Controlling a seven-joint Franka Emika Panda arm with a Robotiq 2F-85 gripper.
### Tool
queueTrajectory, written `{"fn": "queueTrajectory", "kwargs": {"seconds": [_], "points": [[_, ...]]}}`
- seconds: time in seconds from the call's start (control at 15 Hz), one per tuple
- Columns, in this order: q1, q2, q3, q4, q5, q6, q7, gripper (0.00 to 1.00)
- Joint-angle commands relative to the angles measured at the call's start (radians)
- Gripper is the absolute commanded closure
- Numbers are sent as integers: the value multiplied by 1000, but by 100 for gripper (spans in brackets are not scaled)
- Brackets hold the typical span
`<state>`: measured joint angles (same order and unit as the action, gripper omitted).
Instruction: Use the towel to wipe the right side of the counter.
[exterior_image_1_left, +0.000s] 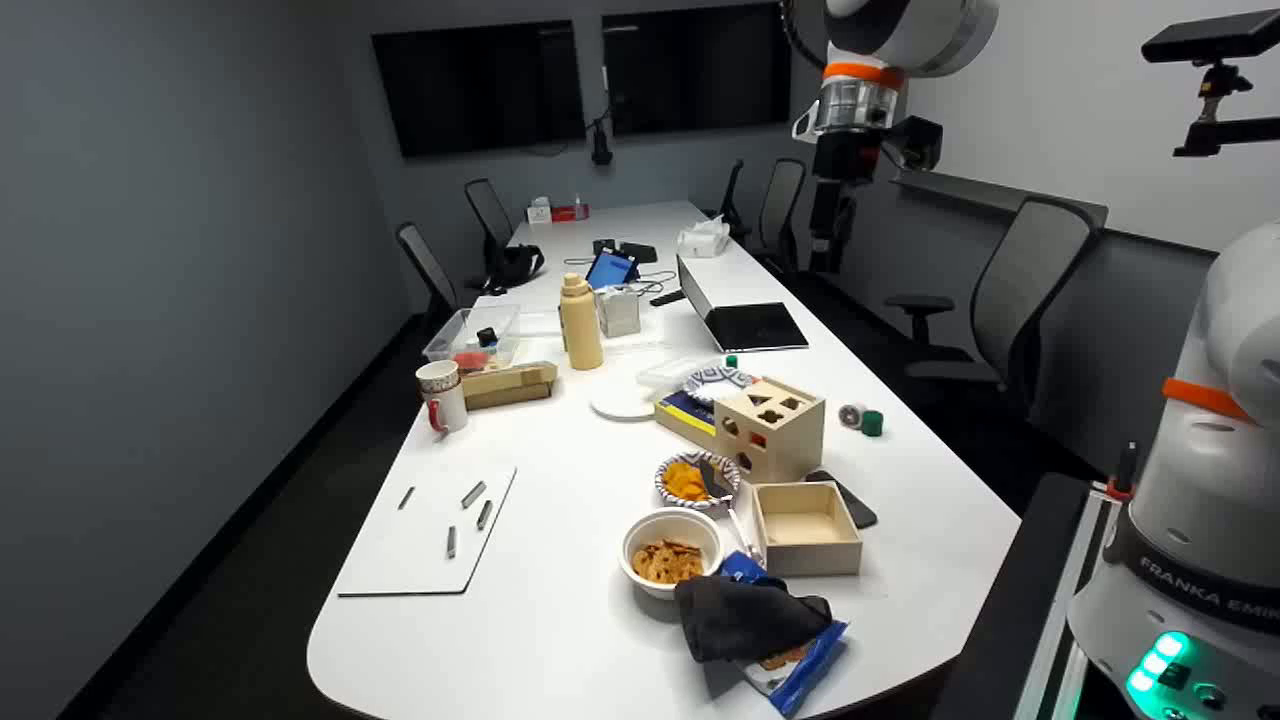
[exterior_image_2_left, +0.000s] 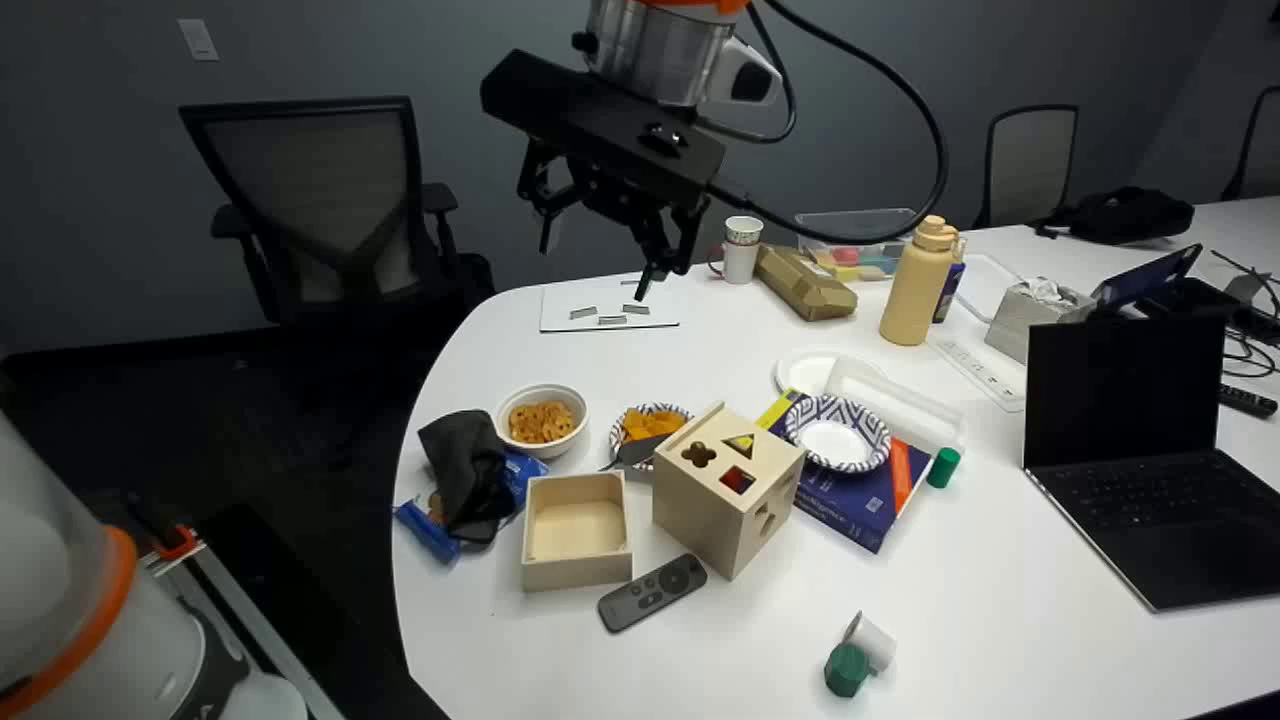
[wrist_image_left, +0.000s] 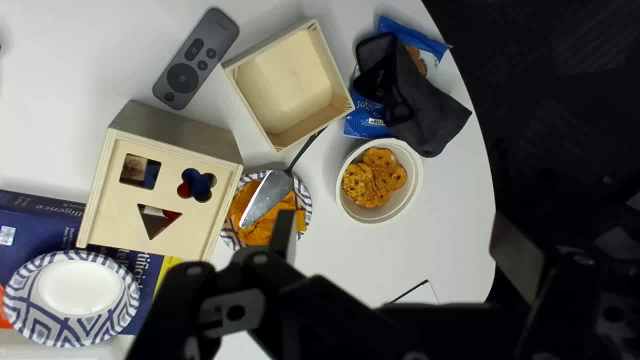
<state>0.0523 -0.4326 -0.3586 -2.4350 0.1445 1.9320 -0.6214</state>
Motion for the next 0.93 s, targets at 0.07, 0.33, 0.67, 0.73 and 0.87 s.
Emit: {"fn": "queueTrajectory", "kwargs": {"seconds": [0.07, 0.33, 0.67, 0.73, 0.87], "points": [[-40, 7, 36, 3, 17, -4, -14, 0], [-40, 7, 36, 3, 17, -4, -14, 0], [-19, 15, 123, -54, 12, 64, 19, 0], [-11, 20, 152, -69, 8, 90, 32, 0], [17, 37, 222, -110, 11, 169, 73, 0]]}}
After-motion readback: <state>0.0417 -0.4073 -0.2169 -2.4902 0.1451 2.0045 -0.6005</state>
